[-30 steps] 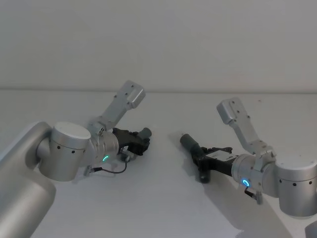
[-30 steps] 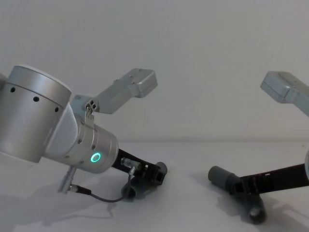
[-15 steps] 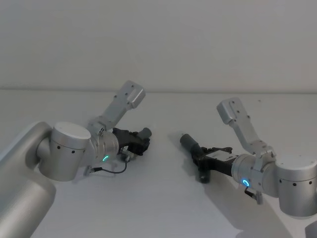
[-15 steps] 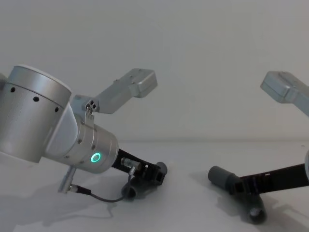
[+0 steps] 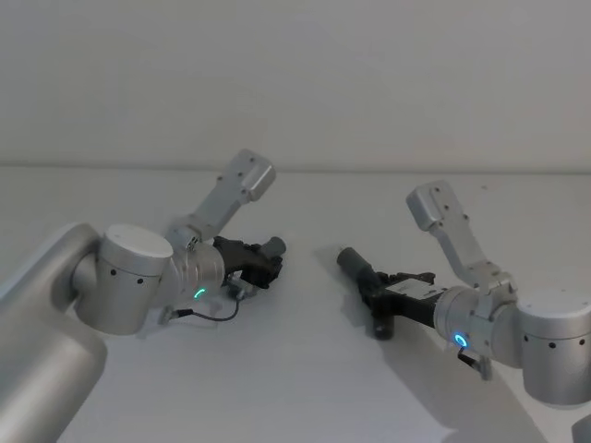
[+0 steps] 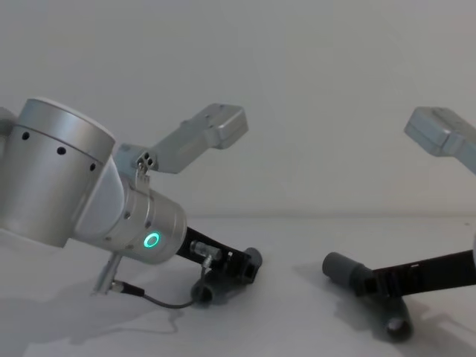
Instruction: Use both hands to pick up one end of the pipe from the table, align the ends, and insert them.
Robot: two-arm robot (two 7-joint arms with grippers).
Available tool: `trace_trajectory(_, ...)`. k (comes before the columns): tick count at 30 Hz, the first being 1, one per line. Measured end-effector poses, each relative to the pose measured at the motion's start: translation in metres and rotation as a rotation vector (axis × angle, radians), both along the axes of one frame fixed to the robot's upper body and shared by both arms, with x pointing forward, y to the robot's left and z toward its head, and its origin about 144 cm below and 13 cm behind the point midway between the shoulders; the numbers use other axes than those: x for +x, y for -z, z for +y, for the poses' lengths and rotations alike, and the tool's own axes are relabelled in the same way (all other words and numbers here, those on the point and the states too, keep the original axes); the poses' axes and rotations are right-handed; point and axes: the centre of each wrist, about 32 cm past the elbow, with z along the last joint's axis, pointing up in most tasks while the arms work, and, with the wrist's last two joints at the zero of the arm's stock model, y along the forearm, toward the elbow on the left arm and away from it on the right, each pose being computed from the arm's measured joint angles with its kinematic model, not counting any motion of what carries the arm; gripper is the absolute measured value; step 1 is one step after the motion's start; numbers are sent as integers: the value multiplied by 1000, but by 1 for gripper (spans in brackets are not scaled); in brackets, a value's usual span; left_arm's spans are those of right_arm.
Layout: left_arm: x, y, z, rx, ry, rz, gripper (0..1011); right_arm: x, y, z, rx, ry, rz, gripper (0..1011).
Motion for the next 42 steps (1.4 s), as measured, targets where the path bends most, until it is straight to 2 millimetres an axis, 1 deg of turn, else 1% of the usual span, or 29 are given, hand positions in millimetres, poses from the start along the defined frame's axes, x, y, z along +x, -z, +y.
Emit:
trace_trajectory(8, 6, -6, -4, 7, 51, -33, 357, -4, -4, -7, 5, -1, -51, 263)
trace_trajectory(16, 15, -16, -9, 14, 109, -73, 357, -12, -12, -20, -4, -9, -129, 263)
trace_trajectory(27, 27, -28, -12, 21, 200, -118, 357, -20, -24, -45, -50, -72, -213, 263)
trace_trajectory(33, 33, -34, -7, 32, 256, -145, 357, -22, -30, -62, -79, -131, -243, 263)
trace_trajectory(42, 39, -43, 7, 46, 369, -200, 357, -20, -38, -85, -105, -241, -276, 263)
